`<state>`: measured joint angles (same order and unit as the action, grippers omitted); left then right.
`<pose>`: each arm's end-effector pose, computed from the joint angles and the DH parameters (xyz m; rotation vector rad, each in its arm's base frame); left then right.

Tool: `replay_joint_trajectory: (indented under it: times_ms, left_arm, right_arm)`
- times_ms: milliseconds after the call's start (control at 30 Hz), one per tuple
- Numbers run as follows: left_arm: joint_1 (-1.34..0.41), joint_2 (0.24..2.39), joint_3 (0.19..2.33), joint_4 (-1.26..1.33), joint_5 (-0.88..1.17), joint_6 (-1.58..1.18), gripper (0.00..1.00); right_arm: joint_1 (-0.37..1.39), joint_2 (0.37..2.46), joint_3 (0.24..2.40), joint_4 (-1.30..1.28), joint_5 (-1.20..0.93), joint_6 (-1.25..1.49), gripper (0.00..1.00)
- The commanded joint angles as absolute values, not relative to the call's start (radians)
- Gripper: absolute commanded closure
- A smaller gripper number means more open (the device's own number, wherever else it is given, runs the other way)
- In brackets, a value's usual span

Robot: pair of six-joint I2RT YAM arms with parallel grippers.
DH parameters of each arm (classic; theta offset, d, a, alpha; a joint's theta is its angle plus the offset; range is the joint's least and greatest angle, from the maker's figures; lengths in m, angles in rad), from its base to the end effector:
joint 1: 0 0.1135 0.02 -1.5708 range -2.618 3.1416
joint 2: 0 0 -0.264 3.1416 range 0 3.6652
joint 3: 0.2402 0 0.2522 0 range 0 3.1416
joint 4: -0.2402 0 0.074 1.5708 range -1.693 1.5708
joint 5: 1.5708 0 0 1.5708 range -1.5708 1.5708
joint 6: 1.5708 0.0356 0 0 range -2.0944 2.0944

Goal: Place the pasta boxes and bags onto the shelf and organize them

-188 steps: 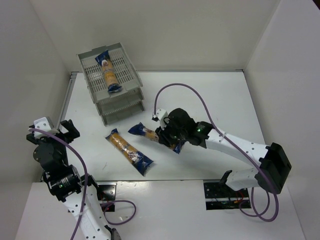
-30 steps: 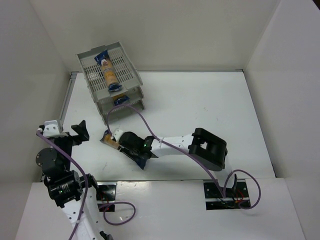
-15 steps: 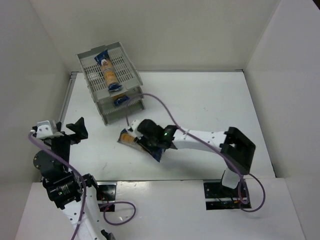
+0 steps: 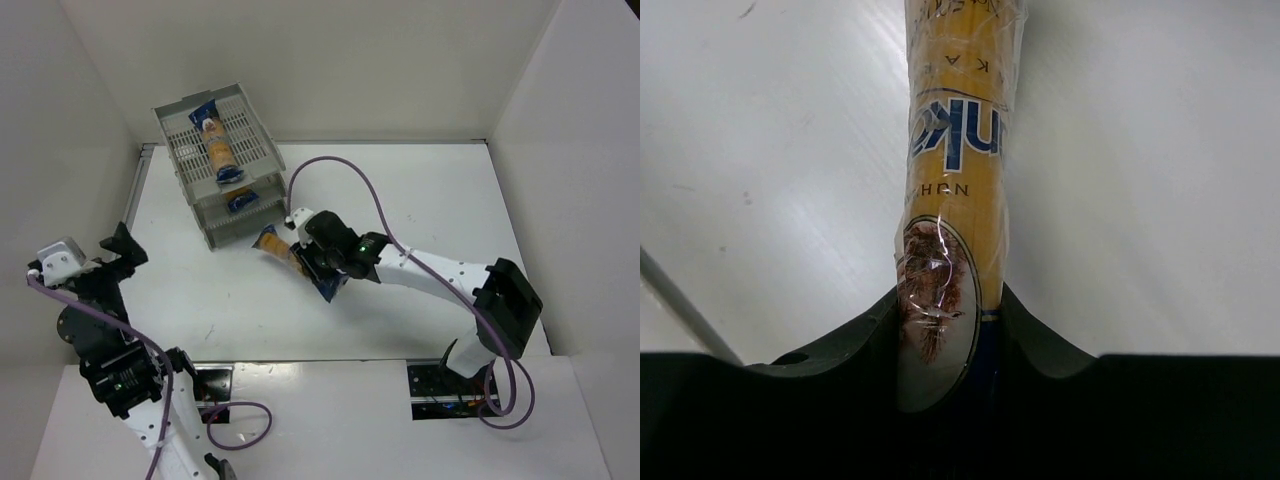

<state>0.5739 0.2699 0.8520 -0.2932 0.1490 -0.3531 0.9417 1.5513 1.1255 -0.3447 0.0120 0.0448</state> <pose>0.0380 0.0183 0.3998 -0.4575 1.2016 0.0940 0.2012 0.2758 0.2546 -1.0310 2.1568 0.4661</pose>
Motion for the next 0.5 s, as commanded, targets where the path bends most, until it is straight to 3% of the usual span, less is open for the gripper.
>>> replay_joint_trajectory:
  times_ms: [0,200,467]
  left_arm:
    - [0.589,0.244,0.848,-0.278,-0.151,-0.085,0.01]
    - [0.589,0.233,0.746,-0.212,-0.36,0.158,0.01]
    - [0.589,0.224,0.683,-0.21,-0.35,0.158,0.01]
  right_arm:
    - [0.902,1.52,1.183,-0.155,0.046,0.1,1.0]
    - [0.902,1.626,1.262,-0.106,0.026,0.162,1.0]
    - [0.902,1.776,1.373,-0.061,0.094,0.198,1.0]
